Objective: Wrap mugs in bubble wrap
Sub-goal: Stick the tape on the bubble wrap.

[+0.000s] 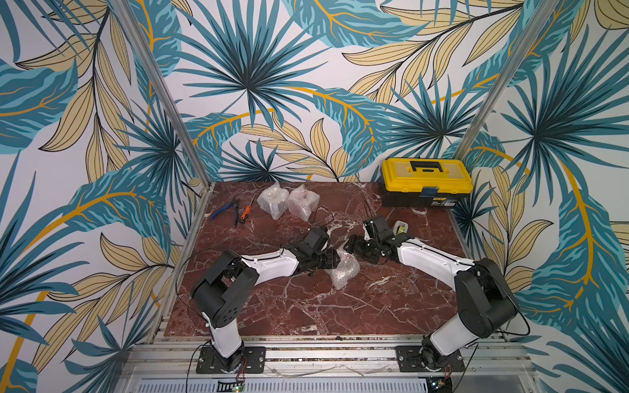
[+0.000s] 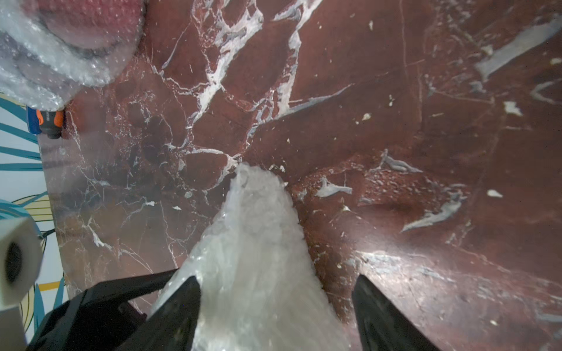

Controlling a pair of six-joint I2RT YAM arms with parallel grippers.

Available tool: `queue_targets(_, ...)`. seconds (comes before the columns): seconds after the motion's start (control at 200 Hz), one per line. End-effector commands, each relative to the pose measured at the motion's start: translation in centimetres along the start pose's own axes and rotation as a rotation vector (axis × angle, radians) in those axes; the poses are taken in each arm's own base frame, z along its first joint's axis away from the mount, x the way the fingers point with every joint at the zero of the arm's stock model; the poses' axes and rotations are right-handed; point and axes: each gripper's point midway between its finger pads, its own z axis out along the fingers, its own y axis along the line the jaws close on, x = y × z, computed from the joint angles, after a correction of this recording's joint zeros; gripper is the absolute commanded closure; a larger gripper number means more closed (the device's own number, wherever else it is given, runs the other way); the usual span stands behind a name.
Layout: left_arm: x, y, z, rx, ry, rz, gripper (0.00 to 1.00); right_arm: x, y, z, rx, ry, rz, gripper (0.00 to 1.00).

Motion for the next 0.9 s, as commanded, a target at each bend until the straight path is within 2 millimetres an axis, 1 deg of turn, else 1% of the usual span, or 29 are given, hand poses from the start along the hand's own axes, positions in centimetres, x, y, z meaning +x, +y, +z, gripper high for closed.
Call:
queue_targets(0.0,3.5,3.0,1.0,-0.099,0.112,-0.016,0.48,1.3,-2.5,1.9,0.084,0.044,0.074,0.21)
queue_targets(0.085,3.5,3.0,1.0,-0.101,0.112,-0.014,0.48,2.6,-2.4,3.0,0.047,0.099,0.105,0.21)
queue_targets(0.16,3.4,2.9,1.0,-0.099,0.112,-0.015,0.48,3.0,-1.8,3.0,0.006,0.121,0.110,0.21)
queue_targets(0.175,3.4,3.0,1.0,-0.100,0.112,-0.015,0.48,2.4,-1.0,2.9,-0.026,0.098,0.102,0.21)
queue_targets(0.22,3.4,2.9,1.0,-0.100,0.111,-0.015,0.48,1.9,-0.1,2.3,-0.065,0.080,0.094,0.21)
queue_targets(0.345,3.5,3.0,1.0,-0.100,0.113,-0.014,0.48,-0.1,2.5,-0.4,-0.155,0.007,0.055,0.21)
queue_targets(0.441,3.4,2.9,0.9,-0.098,0.110,-0.015,0.48,-1.3,3.6,-2.1,-0.191,-0.050,0.028,0.21)
queue_targets(0.506,3.4,2.8,0.9,-0.096,0.110,-0.014,0.48,-1.8,3.4,-2.6,-0.179,-0.077,0.013,0.21)
queue_targets(0.556,3.3,2.7,0.9,-0.094,0.109,-0.013,0.48,-1.8,2.9,-2.5,-0.153,-0.086,0.007,0.21)
queue_targets(0.616,3.3,2.6,0.8,-0.090,0.107,-0.015,0.48,-1.8,1.8,-2.2,-0.094,-0.085,0.020,0.21)
queue_targets(0.626,3.3,2.6,0.8,-0.089,0.106,-0.014,0.48,-1.4,1.2,-2.1,-0.066,-0.069,0.025,0.21)
queue_targets(0.646,3.1,2.5,0.7,-0.088,0.104,-0.015,0.47,-1.2,0.6,-1.9,-0.037,-0.061,0.031,0.22)
queue_targets(0.701,3.0,2.3,0.5,-0.082,0.099,-0.016,0.42,-0.8,-0.2,-1.8,-0.008,-0.052,0.033,0.22)
queue_targets(0.791,2.4,1.8,-0.3,-0.073,0.077,-0.024,0.33,-0.5,-0.2,-2.5,-0.023,-0.059,0.025,0.22)
queue_targets(0.891,1.4,1.0,-1.8,-0.068,0.037,-0.030,0.26,-0.9,0.4,-4.4,-0.049,-0.099,-0.007,0.22)
